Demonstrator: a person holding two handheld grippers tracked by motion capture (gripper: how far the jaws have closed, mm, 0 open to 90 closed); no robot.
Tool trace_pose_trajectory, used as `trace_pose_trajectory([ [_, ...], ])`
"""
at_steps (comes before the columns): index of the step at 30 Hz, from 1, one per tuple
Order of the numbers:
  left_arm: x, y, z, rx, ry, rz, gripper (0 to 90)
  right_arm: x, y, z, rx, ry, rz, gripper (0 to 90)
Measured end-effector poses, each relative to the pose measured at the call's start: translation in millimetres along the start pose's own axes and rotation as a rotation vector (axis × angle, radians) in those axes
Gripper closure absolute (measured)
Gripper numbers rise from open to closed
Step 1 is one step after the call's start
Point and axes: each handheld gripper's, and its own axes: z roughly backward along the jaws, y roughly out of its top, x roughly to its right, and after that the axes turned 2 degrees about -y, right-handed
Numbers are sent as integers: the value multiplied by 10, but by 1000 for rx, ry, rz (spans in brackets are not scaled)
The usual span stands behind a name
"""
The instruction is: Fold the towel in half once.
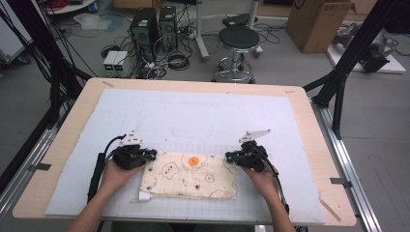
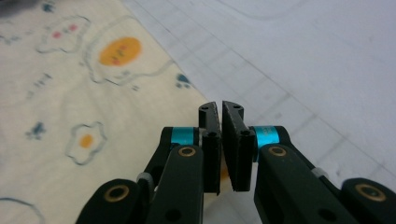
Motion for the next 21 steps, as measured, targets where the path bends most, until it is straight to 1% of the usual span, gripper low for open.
trace_pose_trajectory([
  [2,45,10,43,8,-11,-23,837,-64,23,23,20,25,26,839],
  [3,63,11,59,8,-18,-32,835,-93,28,22,20,33,38,827],
  [4,78,5,73,-4,-24,-45,835,-114,28,13,14,45,52,818],
  [5,87,-3,74,-9,-18,-50,833,-145,25,1,-5,52,51,815],
  [6,93,-19,75,-20,-16,-54,827,-148,22,-13,-10,54,64,811],
  [9,88,-70,75,-49,-10,-66,826,-167,1,-46,-43,45,74,803],
  [10,83,-89,74,-55,-7,-64,824,-171,-10,-53,-52,36,77,803],
  [11,79,-100,74,-57,-9,-64,824,-169,-29,-60,-59,26,85,803],
  [13,64,-126,78,-50,-13,-54,825,-161,-62,-66,-70,18,85,803],
  [14,62,-131,79,-46,-15,-50,824,-155,-81,-55,-69,21,84,803],
  [17,60,-141,78,-44,-15,-52,825,-125,-122,0,-60,2,78,803],
  [20,52,-155,80,-35,-17,-47,826,-99,-166,48,-48,-1,67,802],
  [21,50,-161,80,-31,-18,-45,826,-90,-178,60,-43,-2,70,801],
])
